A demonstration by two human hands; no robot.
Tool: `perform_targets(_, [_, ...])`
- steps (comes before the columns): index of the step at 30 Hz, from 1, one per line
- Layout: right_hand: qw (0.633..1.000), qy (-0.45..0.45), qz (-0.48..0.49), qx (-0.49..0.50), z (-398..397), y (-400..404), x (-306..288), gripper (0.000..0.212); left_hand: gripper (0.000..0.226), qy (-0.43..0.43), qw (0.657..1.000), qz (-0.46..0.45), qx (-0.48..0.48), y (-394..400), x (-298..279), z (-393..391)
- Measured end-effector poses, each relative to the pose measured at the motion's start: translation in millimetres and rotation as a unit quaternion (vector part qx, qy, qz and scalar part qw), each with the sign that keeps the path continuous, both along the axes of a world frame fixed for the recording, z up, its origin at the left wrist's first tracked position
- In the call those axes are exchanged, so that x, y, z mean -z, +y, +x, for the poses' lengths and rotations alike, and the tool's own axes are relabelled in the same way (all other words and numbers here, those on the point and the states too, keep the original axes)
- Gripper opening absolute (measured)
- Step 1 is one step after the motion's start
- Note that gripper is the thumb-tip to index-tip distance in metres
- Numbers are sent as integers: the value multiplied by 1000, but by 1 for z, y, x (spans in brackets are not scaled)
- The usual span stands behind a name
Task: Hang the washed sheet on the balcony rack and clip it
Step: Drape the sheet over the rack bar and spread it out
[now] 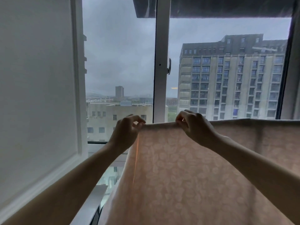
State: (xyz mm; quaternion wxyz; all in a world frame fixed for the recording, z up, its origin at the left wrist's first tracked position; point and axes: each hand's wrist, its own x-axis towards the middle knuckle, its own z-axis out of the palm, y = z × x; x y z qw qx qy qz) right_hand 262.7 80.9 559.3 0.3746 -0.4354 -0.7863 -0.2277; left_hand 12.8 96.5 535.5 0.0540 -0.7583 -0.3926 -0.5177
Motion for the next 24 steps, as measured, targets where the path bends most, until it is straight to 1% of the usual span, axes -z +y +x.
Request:
perform_targets(4, [1000, -9, -17, -7, 13, -6, -5, 1, 17, 108, 991, 78, -5, -4, -1, 27])
perform_targets(6, [1000, -4, -25, 5, 27, -9, -5, 4, 19, 131, 987, 90, 3, -1, -2, 39])
perform_targets(9, [999, 2, -31, 30, 56, -15, -5, 8, 20, 129, 989, 66, 37, 4, -5, 58])
perform_targets(12, [998, 0, -41, 54, 89, -24, -8, 7, 19, 129, 988, 54, 65, 6, -11, 79])
perform_targets(15, [995, -11, -9, 95, 121, -32, -9, 6, 20, 129, 987, 46, 81, 10, -15, 98])
perform_targets(17, [993, 1, 11, 120, 143, -37, -7, 6, 21, 134, 986, 45, 85, 13, -17, 109])
perform_targets(20, [992, 21, 23, 125, 166, -40, -5, 8, 23, 142, 984, 40, 102, 15, -19, 124])
perform_targets(24, [992, 12, 43, 114, 166, -36, -7, 2, 22, 144, 983, 33, 109, 15, -21, 135])
